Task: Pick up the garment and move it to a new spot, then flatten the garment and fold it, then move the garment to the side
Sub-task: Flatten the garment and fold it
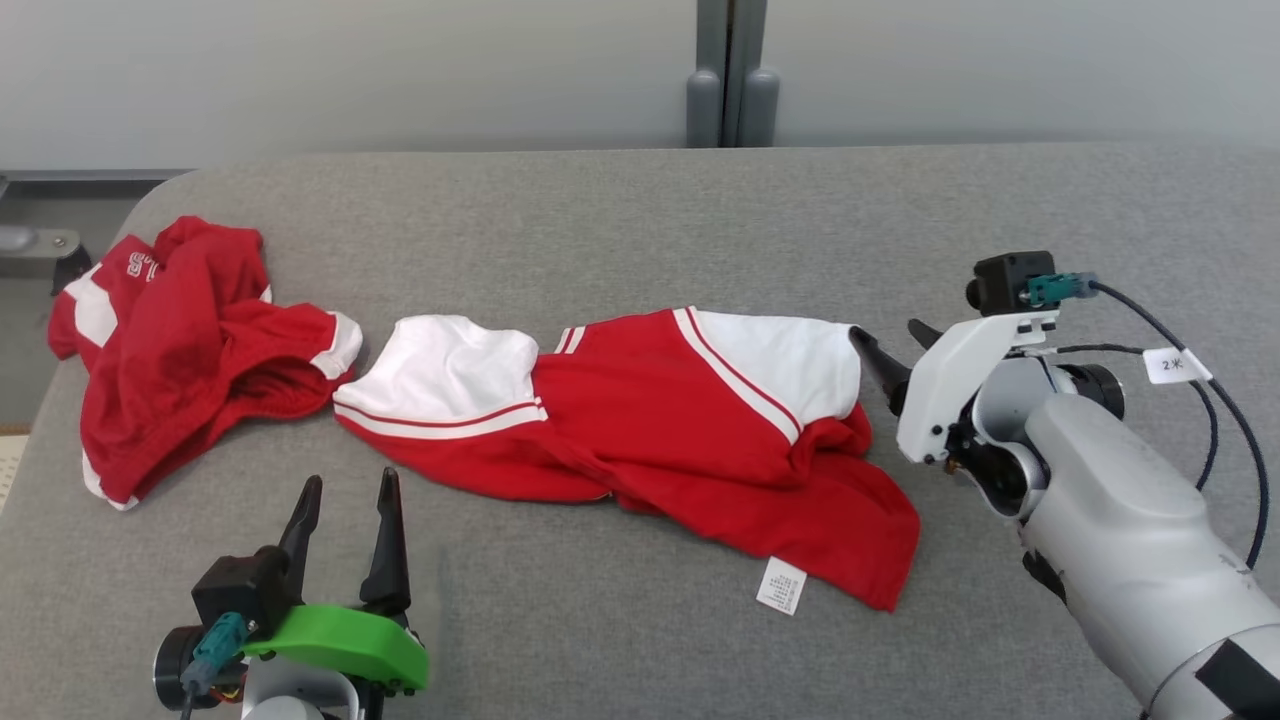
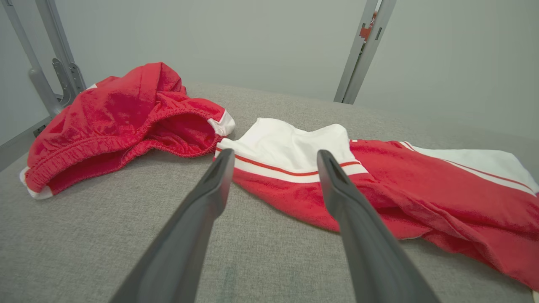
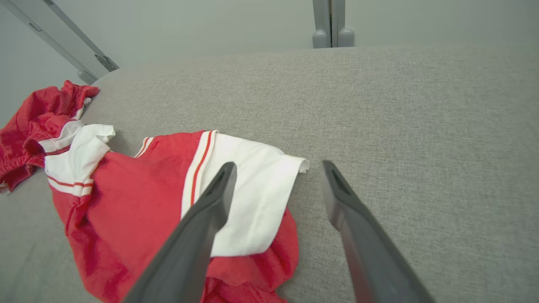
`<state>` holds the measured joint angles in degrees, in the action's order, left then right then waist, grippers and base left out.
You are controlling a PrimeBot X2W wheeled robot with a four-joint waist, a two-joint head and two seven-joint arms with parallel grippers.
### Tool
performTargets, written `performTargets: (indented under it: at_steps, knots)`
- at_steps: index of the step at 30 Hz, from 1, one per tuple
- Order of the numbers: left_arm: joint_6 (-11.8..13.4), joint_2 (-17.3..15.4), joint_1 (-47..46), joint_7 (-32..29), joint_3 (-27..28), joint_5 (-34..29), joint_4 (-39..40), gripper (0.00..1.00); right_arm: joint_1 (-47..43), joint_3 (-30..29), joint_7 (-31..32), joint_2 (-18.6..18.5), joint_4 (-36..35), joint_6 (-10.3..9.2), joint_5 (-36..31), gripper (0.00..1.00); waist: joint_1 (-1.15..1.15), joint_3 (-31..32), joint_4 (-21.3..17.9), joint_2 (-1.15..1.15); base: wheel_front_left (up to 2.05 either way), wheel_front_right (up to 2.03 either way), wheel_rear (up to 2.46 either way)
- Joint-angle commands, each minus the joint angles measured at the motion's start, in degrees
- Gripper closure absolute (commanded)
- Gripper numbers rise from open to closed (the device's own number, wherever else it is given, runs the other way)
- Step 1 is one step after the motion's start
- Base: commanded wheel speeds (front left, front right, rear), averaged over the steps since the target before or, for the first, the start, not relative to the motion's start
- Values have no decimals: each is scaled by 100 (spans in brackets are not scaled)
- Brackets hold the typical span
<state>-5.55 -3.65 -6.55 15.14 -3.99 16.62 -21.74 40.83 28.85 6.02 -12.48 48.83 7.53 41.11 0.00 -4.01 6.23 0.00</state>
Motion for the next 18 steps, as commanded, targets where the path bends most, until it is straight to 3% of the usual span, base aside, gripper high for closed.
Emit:
performTargets:
  at_steps: [1,9,18]
  knots:
    - [-32,11,-122,2,-3,24,-22,0,126,17,169,-71,240,-8,78,0,0,-176,324,0,0,0,0]
    - [-57,40,-189,2,-24,18,-159,0,545,-185,806,-38,1421,-7,653,0,0,-248,949,0,0,0,0]
    - [-87,57,-201,2,-16,4,-219,0,440,-75,1069,-133,1552,-6,1058,0,0,-256,1237,0,0,0,0]
